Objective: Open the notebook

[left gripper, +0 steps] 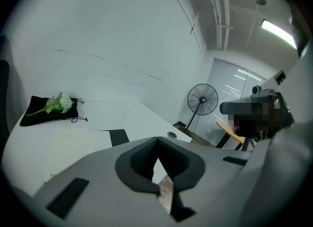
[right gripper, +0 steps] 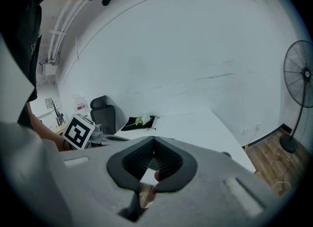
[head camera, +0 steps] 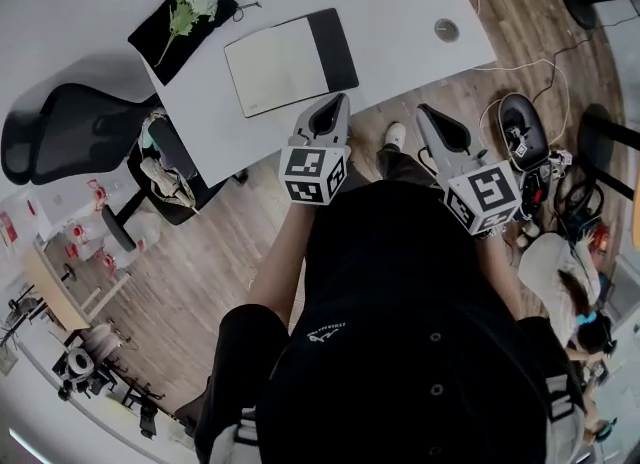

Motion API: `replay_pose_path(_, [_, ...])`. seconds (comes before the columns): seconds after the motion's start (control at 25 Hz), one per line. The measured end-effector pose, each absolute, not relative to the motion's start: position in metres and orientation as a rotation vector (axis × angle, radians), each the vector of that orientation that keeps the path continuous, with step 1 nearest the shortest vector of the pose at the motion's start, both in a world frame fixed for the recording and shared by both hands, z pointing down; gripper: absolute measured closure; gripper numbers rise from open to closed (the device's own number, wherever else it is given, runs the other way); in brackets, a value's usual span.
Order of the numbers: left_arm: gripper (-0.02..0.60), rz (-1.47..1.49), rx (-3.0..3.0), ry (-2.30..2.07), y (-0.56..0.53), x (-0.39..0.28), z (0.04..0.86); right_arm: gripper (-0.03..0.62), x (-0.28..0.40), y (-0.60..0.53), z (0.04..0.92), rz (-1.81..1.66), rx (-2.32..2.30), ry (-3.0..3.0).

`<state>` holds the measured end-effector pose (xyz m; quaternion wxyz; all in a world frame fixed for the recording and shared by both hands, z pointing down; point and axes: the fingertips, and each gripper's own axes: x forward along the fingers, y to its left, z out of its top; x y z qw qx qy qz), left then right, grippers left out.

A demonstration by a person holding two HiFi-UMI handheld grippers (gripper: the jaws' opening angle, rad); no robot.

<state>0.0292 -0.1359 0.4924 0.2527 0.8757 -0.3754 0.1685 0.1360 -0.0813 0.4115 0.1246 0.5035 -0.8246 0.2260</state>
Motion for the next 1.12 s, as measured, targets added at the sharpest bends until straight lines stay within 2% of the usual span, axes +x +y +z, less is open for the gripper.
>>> replay_pose_path(0.56, [0.575,0.348,2.321,-1.212,-0.100,0.004,0.463,0.589,0.106,-0.082,0.423,0.637,1.234,-2.493])
replay_pose_path(1.12, [0.575,0.253,2.306,-1.402,-0.091,0.000,0.432,0.589,0.119,-0.075,0.412,0.579,1.159,-2.548])
